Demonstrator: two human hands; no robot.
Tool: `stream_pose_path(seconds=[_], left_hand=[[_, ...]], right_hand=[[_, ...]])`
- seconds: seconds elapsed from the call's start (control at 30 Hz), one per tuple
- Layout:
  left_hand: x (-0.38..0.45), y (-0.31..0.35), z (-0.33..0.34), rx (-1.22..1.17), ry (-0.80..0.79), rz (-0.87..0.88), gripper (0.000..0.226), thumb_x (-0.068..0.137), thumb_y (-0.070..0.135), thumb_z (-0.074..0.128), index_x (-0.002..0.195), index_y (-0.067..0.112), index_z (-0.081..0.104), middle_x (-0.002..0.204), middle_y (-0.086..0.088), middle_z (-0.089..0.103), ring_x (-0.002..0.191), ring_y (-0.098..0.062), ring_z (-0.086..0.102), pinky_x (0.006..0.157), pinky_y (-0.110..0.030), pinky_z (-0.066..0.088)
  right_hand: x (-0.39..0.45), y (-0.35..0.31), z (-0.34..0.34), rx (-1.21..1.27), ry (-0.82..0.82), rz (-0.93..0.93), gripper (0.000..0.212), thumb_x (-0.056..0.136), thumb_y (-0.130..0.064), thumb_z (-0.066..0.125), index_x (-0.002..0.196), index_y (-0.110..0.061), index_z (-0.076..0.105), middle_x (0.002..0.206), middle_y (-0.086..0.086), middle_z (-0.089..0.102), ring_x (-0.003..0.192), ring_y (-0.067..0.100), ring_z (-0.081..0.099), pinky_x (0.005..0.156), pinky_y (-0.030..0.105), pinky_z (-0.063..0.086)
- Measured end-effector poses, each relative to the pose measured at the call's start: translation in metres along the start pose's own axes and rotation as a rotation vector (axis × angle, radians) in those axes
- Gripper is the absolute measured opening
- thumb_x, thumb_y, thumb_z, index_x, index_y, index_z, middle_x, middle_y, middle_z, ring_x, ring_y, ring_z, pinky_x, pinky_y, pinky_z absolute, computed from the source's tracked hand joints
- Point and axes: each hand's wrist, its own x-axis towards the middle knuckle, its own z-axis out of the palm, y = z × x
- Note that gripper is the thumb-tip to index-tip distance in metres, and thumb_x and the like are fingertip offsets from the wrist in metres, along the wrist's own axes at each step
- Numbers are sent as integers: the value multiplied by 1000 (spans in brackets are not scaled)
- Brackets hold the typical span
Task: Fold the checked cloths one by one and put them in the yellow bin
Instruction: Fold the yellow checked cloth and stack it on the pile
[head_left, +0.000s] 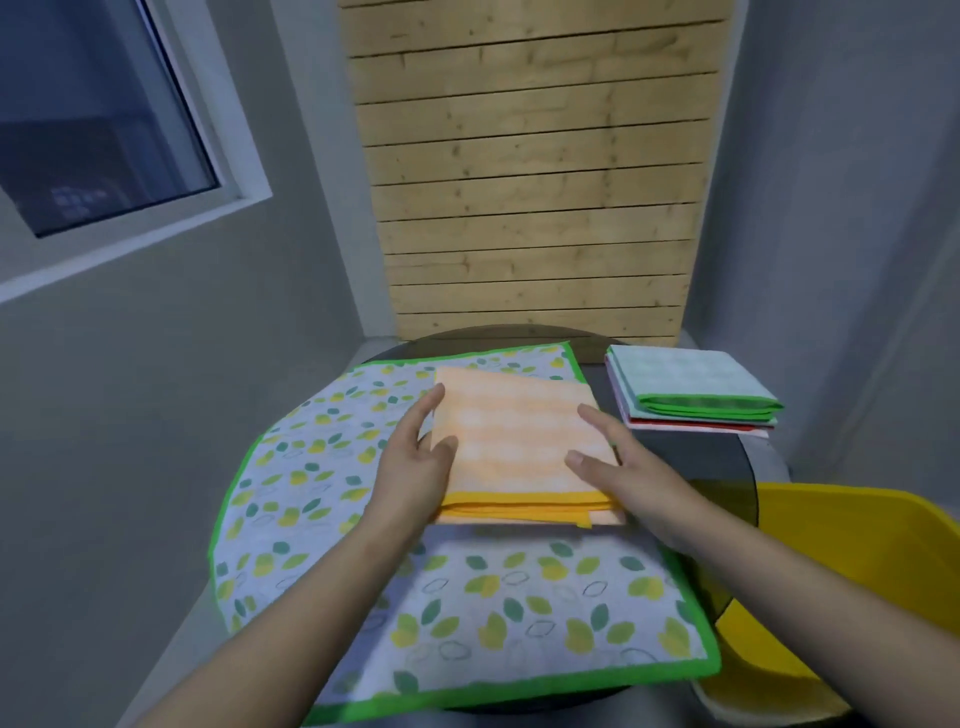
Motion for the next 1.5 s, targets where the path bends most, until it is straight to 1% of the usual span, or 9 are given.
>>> stream_pose_path(seconds=[0.13, 0.2, 0.37, 0.5, 0.57, 0.87, 0.97, 1.17, 1.5], left_hand=[[25, 18, 25, -49, 4, 30, 51, 93, 3, 49, 137, 27, 44, 138, 5, 48, 103, -5, 58, 76, -6, 49], [39, 26, 43, -43, -5, 35, 51, 92, 7, 54, 139, 26, 43, 138, 6, 46, 118, -10, 52, 87, -21, 51], [80, 36, 103, -11, -77, 32, 57, 89, 16, 61, 141, 26, 40, 142, -2, 38, 113, -6, 36, 91, -27, 38], [108, 42, 154, 20, -126, 20, 58, 89, 14, 58, 143, 22, 39, 148, -2, 35, 124, -12, 39, 102, -29, 38], [119, 39, 176, 39, -168, 14, 60, 89, 13, 58, 145, 18, 35, 150, -2, 34, 134, -17, 36, 110, -34, 36], [146, 18, 240, 216, -292, 34, 66, 92, 17, 55, 149, 10, 22, 155, -6, 24, 140, -24, 29, 113, -36, 30], [149, 9, 251, 327, -348, 17, 69, 93, 24, 53, 150, 9, 18, 158, -9, 17, 142, -29, 23, 114, -40, 28], [139, -12, 261, 563, -317, 40, 67, 97, 31, 44, 151, 8, 9, 160, -7, 3, 146, -29, 4, 117, -37, 14], [140, -30, 251, 408, -286, -1, 57, 95, 18, 44, 147, 4, 25, 159, -6, 15, 144, -25, 21, 116, -35, 25]], right_hand=[[13, -14, -33, -18, 137, -22, 56, 90, -19, 60, 141, -27, 37, 150, -8, 30, 138, 12, 25, 102, 26, 30], [21, -17, -50, -33, 220, -8, 55, 90, -17, 59, 140, -26, 38, 150, -7, 30, 139, 14, 26, 99, 32, 39], [45, -15, -99, -80, 423, -1, 50, 90, -14, 59, 137, -20, 42, 148, -4, 35, 135, 19, 35, 54, 21, 51], [63, 1, -135, -158, 547, 22, 46, 89, -17, 60, 134, -17, 48, 144, 3, 43, 131, 23, 42, 93, 46, 51], [68, 9, -149, -194, 575, 60, 46, 90, -19, 59, 135, -17, 47, 143, 4, 46, 127, 25, 45, 100, 43, 46], [88, 53, -181, -105, 575, 210, 50, 91, -28, 57, 139, -23, 42, 145, 3, 41, 125, 25, 46, 88, 30, 42], [92, 67, -187, -100, 565, 259, 49, 89, -32, 59, 137, -27, 45, 144, 4, 42, 124, 28, 46, 97, 44, 47], [93, 91, -183, -115, 463, 343, 48, 92, -26, 55, 138, -26, 41, 144, 5, 40, 116, 28, 52, 63, 28, 54], [96, 96, -170, -279, 419, 254, 54, 95, -33, 49, 144, -21, 32, 153, 3, 29, 138, 25, 32, 109, 43, 36]])
